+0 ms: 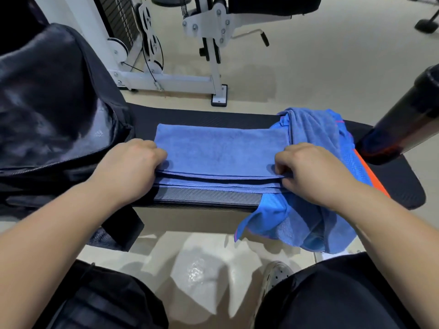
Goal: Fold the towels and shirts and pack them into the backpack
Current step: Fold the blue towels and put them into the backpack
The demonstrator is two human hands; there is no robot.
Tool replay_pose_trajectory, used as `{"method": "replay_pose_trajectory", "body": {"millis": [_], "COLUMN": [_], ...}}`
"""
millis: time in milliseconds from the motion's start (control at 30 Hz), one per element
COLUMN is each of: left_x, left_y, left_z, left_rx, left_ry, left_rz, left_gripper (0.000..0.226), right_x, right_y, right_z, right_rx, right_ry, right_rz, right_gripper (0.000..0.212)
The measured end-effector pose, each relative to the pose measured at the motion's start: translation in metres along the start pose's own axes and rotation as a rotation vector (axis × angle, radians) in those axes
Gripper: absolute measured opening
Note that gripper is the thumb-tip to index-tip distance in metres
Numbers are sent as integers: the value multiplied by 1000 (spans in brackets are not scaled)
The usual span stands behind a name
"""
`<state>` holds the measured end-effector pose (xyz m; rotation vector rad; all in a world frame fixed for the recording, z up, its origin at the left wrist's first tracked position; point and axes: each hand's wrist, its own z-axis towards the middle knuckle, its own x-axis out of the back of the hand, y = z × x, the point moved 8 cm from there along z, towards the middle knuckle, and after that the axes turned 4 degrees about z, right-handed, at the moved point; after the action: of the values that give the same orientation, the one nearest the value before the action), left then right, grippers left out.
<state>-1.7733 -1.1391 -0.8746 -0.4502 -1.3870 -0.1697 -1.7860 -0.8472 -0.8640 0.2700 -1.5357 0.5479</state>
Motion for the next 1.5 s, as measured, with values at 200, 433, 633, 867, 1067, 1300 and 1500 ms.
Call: {"method": "replay_pose_trajectory", "body": {"millis": [200,433,633,867,1067,1300,1500], "left_x": [12,-6,7,-55,-60,-38,-26], "left_y": [-13,-10,-5,23,18,11,7], "left_z": [-4,-5,22,38,36,29,24], "left_rx": [59,22,167,221,201,293,342], "left_ry": [53,-216,62,-242,-293,-77,-197], "left_rz": [-140,-244,-270,-219,-254,-275,-33], "left_gripper": [19,10,43,73,84,76,62], "right_x": [-3,-17,9,-61,-83,-78,-63], "right_y": [1,12,-13,-55,-34,-21,-35], "right_z": [-1,-4,33,84,62,48,62], "right_rx": [17,-49,-49,-142,-292,-345,-307], "right_ry": [-37,-180,61,-187,-187,-155,-112], "right_rz": [140,191,174,-25,-68,-48,-12], "right_gripper": [22,11,43,71,88,96,92]}}
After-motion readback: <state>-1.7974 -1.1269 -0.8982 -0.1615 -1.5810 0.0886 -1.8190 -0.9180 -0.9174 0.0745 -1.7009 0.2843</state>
